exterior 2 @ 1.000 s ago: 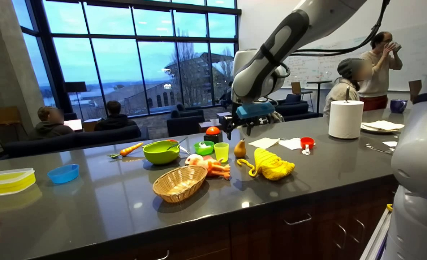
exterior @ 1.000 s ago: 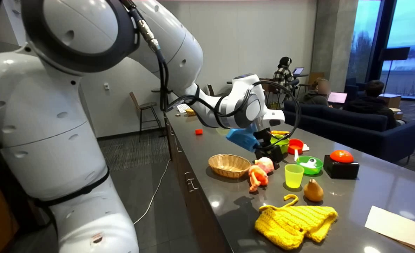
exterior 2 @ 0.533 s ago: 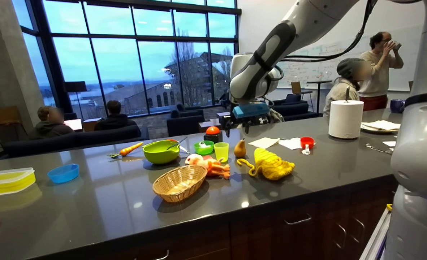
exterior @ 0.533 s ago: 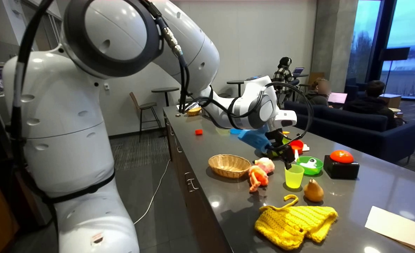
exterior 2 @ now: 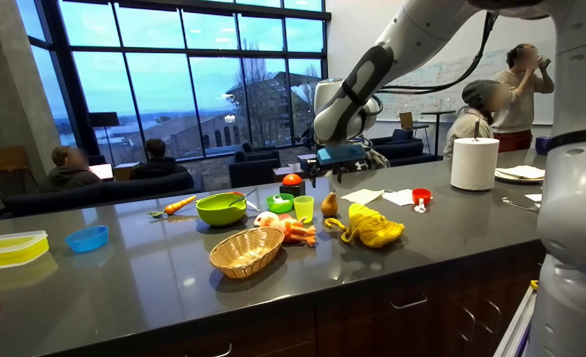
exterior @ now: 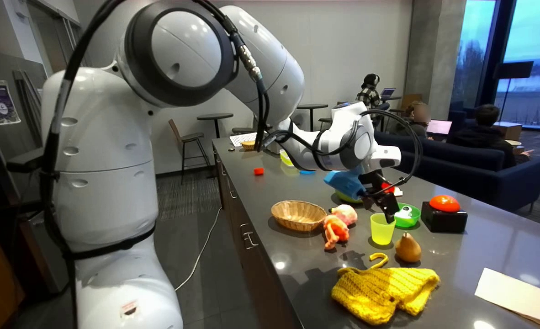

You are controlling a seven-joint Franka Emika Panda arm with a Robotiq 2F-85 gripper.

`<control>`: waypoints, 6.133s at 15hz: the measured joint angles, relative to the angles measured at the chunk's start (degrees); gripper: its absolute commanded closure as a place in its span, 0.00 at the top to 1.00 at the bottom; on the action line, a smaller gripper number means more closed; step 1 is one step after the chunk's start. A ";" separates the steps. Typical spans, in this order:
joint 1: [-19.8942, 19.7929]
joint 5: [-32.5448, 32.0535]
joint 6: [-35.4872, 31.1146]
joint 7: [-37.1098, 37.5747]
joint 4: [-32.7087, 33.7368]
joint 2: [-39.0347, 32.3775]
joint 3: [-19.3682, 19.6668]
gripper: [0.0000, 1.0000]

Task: Put the pear inside the basket

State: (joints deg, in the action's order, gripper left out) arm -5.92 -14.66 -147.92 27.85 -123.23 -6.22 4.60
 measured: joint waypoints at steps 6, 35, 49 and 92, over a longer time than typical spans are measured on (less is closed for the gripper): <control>1.98 -1.93 0.18 4.99 3.84 -4.52 2.96 1.00; 3.35 -0.68 2.65 7.81 12.04 -13.36 7.04 0.81; 3.26 2.81 2.61 7.29 14.20 -16.09 7.26 0.10; 11.22 7.34 22.76 -11.78 9.00 5.86 -6.73 0.07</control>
State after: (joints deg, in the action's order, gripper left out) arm 5.30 -7.32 -125.16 16.08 -114.23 -0.36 -2.13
